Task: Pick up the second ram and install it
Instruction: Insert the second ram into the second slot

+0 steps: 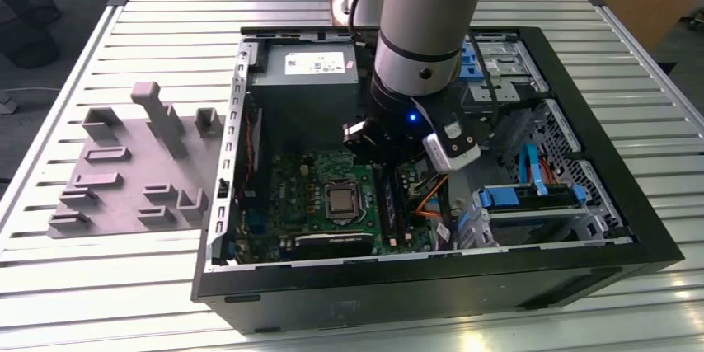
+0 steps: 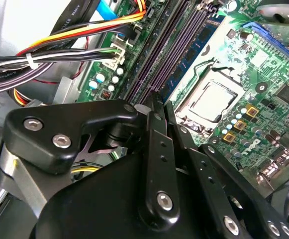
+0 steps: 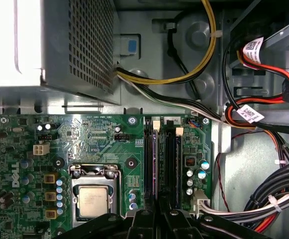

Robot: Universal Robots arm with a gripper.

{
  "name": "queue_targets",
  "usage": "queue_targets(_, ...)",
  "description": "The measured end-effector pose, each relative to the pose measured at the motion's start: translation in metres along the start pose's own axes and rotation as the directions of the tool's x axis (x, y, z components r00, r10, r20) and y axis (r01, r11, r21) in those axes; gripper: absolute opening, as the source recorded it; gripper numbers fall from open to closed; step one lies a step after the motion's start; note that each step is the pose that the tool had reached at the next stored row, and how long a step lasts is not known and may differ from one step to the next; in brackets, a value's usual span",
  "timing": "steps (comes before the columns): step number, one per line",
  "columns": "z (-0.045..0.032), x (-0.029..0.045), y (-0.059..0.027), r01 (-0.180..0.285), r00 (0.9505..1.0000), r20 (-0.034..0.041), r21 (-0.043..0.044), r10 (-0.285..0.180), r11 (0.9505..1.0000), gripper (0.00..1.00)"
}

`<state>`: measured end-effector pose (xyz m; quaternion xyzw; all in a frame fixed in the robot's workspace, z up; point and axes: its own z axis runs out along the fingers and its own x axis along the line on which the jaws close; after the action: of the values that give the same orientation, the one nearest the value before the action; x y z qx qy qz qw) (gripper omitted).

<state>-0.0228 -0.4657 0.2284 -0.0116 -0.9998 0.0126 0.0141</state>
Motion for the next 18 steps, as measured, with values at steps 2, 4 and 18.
queue_targets(2, 0.0001, 0.0000, 0.0000, 0.000, 1.0000, 0.0000, -0.0001, 0.000, 1.0000, 0.14)
queue_targets(4, 0.0001, 0.0000, 0.0000, 0.000, 1.0000, 0.0000, -0.0001, 0.000, 1.0000, 0.14)
queue_targets(18, 0.0026, -0.0003, -0.0053, -0.009, 1.0000, -0.0004, -0.0003, 0.009, 1.0000, 0.14)
